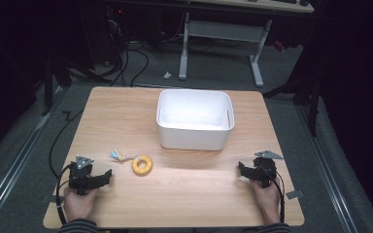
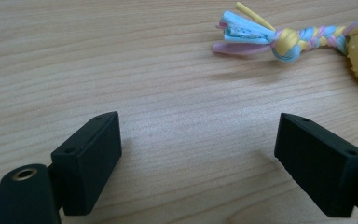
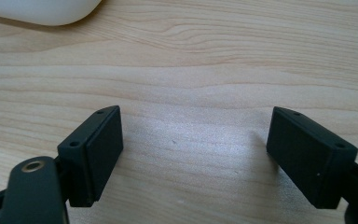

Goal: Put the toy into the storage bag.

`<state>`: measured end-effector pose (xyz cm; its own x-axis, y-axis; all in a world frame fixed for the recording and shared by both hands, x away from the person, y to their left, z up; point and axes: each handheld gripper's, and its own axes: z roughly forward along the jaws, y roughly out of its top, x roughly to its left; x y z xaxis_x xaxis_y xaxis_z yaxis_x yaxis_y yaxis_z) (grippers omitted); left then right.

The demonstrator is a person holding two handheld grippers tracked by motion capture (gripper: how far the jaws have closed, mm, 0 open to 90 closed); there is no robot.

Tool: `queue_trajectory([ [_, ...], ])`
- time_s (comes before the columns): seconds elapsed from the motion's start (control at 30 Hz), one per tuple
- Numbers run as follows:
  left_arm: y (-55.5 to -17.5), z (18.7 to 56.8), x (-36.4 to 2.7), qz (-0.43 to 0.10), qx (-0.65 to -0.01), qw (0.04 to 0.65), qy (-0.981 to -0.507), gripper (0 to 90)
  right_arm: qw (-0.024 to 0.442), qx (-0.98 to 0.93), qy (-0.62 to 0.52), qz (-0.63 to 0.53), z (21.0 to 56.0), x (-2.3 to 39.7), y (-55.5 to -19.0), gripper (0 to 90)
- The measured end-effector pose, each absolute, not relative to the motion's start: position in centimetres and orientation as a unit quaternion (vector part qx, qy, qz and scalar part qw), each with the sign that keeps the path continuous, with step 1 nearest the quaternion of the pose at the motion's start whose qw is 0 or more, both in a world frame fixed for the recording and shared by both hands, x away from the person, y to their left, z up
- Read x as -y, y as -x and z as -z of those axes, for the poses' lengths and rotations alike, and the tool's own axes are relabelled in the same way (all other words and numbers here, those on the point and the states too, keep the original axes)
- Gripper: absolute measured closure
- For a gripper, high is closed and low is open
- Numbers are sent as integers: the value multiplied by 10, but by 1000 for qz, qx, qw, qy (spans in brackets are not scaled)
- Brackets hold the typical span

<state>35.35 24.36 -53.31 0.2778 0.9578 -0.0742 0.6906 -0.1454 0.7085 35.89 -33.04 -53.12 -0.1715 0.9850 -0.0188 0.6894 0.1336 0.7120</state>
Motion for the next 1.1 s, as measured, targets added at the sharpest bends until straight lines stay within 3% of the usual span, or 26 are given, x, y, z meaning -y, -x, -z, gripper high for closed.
queue_trajectory([
  [0.67,-327,520,-245,-218,-559,327,-730,270,255,-709,-589,-291,531,330,-358,193],
  [1.1,-322,491,-214,-218,-517,341,-754,313,255,-713,-585,-292,531,330,-357,217],
])
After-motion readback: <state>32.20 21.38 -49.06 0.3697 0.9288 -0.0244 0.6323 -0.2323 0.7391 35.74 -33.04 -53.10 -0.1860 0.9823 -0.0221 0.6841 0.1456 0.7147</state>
